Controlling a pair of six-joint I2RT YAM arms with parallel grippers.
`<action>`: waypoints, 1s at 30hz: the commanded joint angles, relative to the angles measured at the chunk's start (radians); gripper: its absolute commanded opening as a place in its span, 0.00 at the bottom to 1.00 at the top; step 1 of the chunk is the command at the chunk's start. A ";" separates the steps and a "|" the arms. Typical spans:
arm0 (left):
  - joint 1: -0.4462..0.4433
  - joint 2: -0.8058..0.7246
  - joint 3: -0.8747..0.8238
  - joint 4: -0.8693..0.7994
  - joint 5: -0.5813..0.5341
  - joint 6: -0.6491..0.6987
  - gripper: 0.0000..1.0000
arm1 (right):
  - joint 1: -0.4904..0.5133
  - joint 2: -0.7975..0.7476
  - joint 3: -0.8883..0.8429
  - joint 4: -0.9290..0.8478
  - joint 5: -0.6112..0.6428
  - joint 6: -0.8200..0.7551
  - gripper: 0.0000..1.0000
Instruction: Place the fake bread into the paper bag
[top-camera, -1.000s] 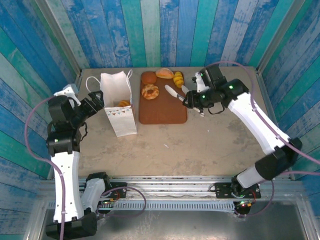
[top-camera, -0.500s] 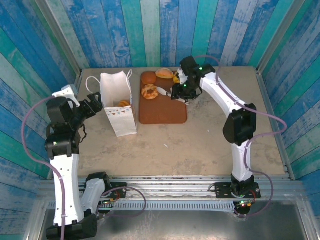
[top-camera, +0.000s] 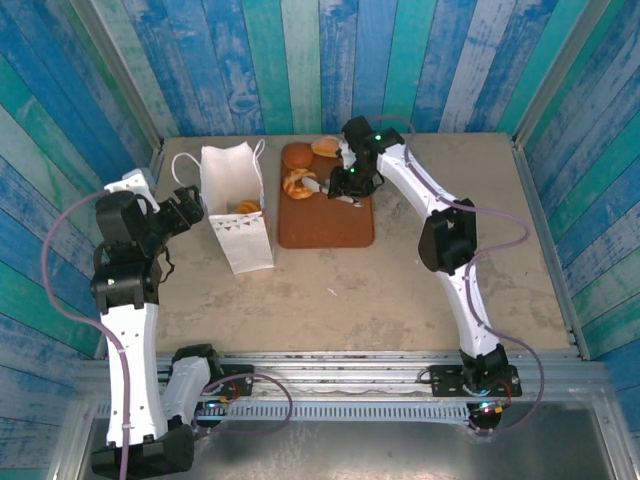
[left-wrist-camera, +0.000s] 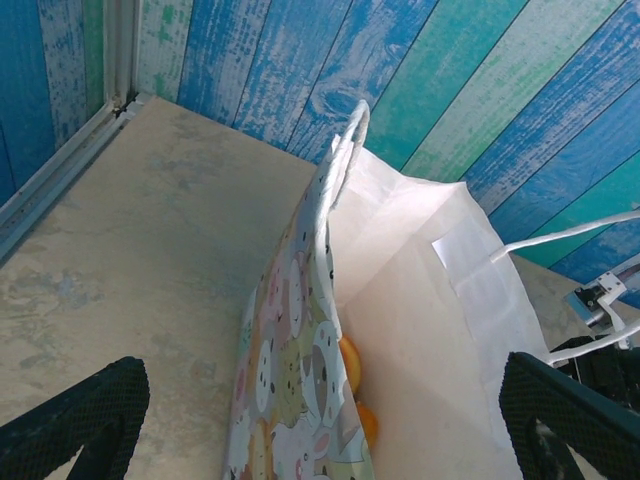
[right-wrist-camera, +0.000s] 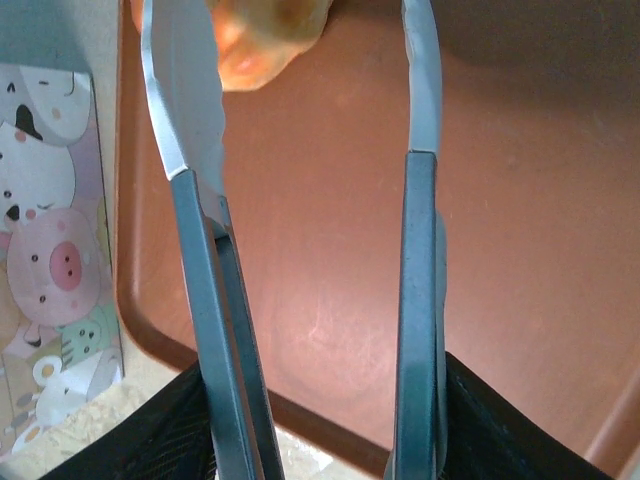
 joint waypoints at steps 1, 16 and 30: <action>0.000 0.006 0.011 -0.013 -0.023 0.027 0.94 | 0.006 0.041 0.054 0.000 -0.032 0.018 0.53; -0.001 0.025 0.014 -0.013 -0.053 0.047 0.94 | 0.037 0.081 0.060 0.078 -0.052 0.040 0.49; 0.000 0.019 0.023 -0.029 -0.061 0.049 0.94 | 0.037 0.041 0.023 0.075 -0.021 0.029 0.41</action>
